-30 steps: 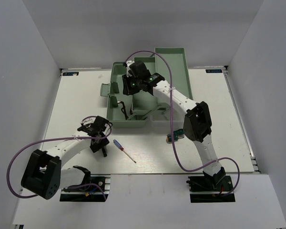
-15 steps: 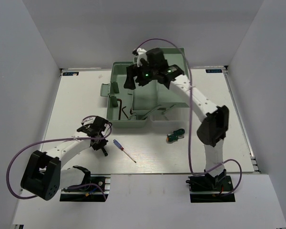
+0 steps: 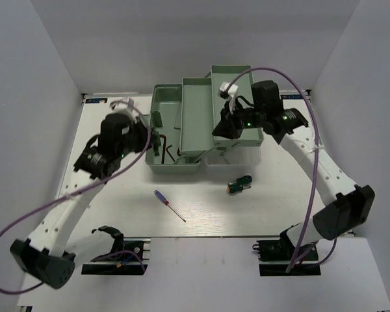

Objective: Sort the tools into containers

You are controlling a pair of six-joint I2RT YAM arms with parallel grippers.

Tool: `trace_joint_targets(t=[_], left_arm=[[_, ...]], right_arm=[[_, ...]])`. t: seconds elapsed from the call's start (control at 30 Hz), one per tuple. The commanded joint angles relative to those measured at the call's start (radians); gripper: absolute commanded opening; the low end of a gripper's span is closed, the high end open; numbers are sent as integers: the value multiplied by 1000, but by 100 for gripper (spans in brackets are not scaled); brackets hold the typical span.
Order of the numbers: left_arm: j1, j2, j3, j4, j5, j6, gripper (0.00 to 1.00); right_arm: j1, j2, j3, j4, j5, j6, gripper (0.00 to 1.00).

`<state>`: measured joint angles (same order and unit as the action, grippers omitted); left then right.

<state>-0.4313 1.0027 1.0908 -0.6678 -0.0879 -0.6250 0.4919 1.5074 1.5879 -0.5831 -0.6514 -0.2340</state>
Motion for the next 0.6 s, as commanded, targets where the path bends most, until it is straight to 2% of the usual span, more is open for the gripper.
trace_joint_targets(t=[0.0, 0.07, 0.13, 0.2, 0.47, 0.5, 0.53, 0.57], left_arm=[[-4, 177, 128, 162, 192, 114, 0], [-4, 294, 202, 230, 241, 114, 0], [-4, 376, 285, 298, 284, 114, 0], [-14, 489, 337, 345, 324, 114, 0], [-37, 718, 486, 405, 381, 93, 2], [-47, 734, 500, 395, 381, 93, 8], [-47, 749, 524, 367, 381, 93, 25], [-47, 758, 524, 367, 367, 93, 38]], right_arm=[[-3, -110, -98, -18, -21, -145, 25], [-6, -139, -127, -33, -16, -157, 36], [-6, -153, -140, -87, -36, -166, 42], [-9, -180, -169, -127, -60, -171, 42], [4, -233, -267, -127, -73, -174, 41], [11, -230, -266, -130, -73, -179, 41], [13, -214, -266, -148, -71, -198, 41], [16, -210, -258, -158, -73, -203, 41]])
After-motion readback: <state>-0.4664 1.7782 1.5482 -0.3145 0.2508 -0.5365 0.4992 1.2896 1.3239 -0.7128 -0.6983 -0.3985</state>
